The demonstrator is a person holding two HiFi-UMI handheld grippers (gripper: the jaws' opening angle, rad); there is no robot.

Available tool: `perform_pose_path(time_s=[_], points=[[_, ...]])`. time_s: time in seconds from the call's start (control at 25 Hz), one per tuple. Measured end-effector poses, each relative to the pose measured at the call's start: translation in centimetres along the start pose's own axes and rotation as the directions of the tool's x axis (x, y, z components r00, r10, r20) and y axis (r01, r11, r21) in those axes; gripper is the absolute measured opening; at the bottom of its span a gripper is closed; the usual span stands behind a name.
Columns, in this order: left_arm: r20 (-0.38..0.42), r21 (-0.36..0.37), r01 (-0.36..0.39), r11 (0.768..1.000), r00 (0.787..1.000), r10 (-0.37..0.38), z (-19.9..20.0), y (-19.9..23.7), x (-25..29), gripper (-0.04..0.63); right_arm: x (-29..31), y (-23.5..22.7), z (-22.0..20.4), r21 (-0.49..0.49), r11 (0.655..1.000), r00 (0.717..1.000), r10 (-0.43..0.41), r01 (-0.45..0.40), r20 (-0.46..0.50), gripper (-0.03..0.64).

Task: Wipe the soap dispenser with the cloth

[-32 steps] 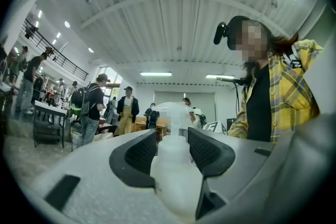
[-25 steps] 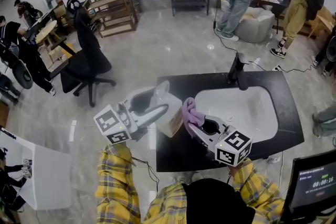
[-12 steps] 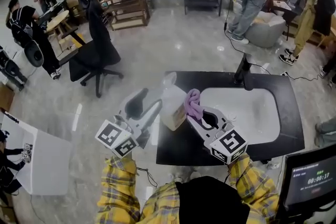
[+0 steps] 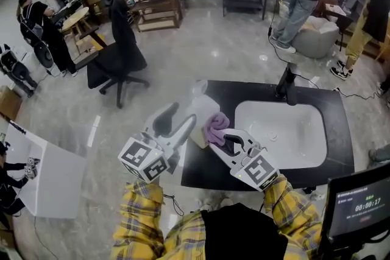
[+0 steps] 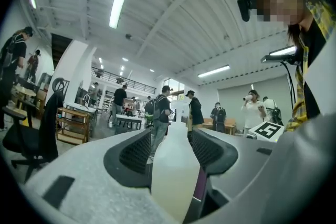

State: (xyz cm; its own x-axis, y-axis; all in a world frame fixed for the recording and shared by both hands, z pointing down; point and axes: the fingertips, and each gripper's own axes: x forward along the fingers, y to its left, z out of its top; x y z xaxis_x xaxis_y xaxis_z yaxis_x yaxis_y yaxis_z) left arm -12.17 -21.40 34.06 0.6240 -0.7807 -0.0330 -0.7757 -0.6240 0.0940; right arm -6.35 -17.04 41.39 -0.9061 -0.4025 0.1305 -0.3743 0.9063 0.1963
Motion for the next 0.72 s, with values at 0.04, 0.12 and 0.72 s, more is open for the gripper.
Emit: perform_pose_path(time_s=[0.04,0.12,0.72], points=[[-0.001,0.007,0.003,1.000,1.000,-0.003,0.1,-0.2,0.1,0.218,0.1,0.5,-0.4,-0.002,1.000,1.000,0.019,-0.019,-0.011,0.081],[-0.006,0.012,-0.002,1.000,1.000,0.002,0.2,-0.5,0.4,0.218,0.3,1.3,-1.3,-0.007,0.998,0.997,0.061,-0.061,-0.042,0.081],[-0.077,0.021,-0.064,0.998,0.995,0.066,0.9,-0.9,1.4,0.218,2.0,4.3,-7.1,0.080,0.971,0.928,0.237,-0.224,-0.286,0.081]])
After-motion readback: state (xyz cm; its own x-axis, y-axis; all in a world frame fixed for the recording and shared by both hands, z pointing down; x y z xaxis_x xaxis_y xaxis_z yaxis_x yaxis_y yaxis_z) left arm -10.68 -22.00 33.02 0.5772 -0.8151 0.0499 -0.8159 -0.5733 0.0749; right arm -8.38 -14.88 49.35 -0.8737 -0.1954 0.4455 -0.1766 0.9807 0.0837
